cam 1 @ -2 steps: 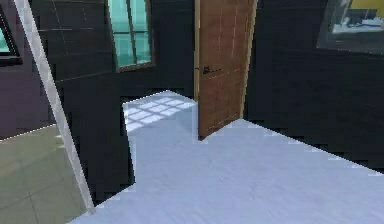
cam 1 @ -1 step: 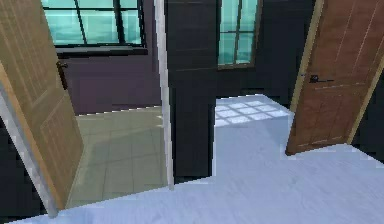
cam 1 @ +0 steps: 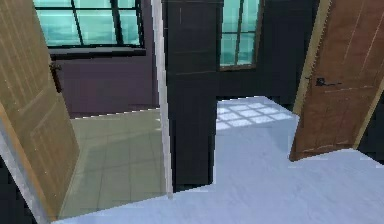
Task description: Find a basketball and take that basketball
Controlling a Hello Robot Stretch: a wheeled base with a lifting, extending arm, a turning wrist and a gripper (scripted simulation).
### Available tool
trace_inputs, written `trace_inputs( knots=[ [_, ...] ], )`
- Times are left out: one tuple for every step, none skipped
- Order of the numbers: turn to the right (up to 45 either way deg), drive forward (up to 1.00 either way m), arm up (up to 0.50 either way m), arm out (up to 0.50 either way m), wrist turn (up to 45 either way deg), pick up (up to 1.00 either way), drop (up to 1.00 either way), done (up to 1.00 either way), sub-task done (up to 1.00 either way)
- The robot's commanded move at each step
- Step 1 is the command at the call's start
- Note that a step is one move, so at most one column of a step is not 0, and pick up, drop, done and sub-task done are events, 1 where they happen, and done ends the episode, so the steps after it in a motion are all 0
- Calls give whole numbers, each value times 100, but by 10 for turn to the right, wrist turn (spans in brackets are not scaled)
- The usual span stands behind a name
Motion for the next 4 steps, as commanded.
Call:
trace_inputs(
  knots=[
    [450, 0, 0, 0, 0, 0, 0, 0, 0],
    [450, 0, 0, 0, 0, 0, 0, 0, 0],
    [420, 0, 0, 0, 0, 0, 0, 0, 0],
    [450, 0, 0, 0, 0, 0, 0, 0, 0]
  ],
)
